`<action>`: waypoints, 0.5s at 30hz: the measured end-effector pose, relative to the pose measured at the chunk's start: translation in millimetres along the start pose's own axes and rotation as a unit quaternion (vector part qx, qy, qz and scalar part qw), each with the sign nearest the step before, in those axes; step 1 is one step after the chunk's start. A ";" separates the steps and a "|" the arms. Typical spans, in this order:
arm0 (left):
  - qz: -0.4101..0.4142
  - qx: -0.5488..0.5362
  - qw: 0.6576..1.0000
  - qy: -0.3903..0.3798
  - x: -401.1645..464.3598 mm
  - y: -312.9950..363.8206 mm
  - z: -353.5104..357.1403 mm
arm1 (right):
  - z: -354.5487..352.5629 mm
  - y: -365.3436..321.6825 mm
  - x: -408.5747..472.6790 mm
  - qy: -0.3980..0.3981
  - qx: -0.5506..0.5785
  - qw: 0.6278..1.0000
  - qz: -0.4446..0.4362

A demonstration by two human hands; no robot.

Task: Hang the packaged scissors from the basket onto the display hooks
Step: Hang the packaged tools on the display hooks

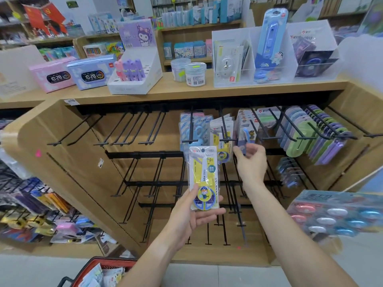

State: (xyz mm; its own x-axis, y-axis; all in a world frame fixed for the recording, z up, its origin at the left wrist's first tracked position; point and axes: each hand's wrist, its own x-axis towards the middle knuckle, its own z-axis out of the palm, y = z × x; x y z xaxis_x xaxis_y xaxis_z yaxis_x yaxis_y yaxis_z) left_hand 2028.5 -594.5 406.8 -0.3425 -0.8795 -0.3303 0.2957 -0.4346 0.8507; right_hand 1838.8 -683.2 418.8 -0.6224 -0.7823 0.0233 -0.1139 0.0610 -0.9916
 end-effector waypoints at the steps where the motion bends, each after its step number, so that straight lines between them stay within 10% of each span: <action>1: 0.001 0.003 1.000 -0.005 1.2 -0.3 2.2 | -8.0 -1.0 -16.8 -0.009 0.025 1.000 -0.002; 8: -0.003 0.137 0.990 -0.021 10.0 -10.3 22.0 | -25.2 14.4 -79.0 -0.126 0.156 0.980 0.018; 15: 0.231 0.255 0.932 0.109 29.3 8.5 18.7 | -28.2 2.8 -65.6 -0.156 0.141 0.976 -0.058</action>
State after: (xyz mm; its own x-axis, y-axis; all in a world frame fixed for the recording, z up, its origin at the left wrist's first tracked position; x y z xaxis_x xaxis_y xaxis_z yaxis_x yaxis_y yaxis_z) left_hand 2004.3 -620.4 412.0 -0.0770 -0.9927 0.0926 -0.1158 0.1011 0.9881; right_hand 1857.4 -614.1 418.1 -0.3476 -0.9268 0.1421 0.0743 -0.1782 -0.9812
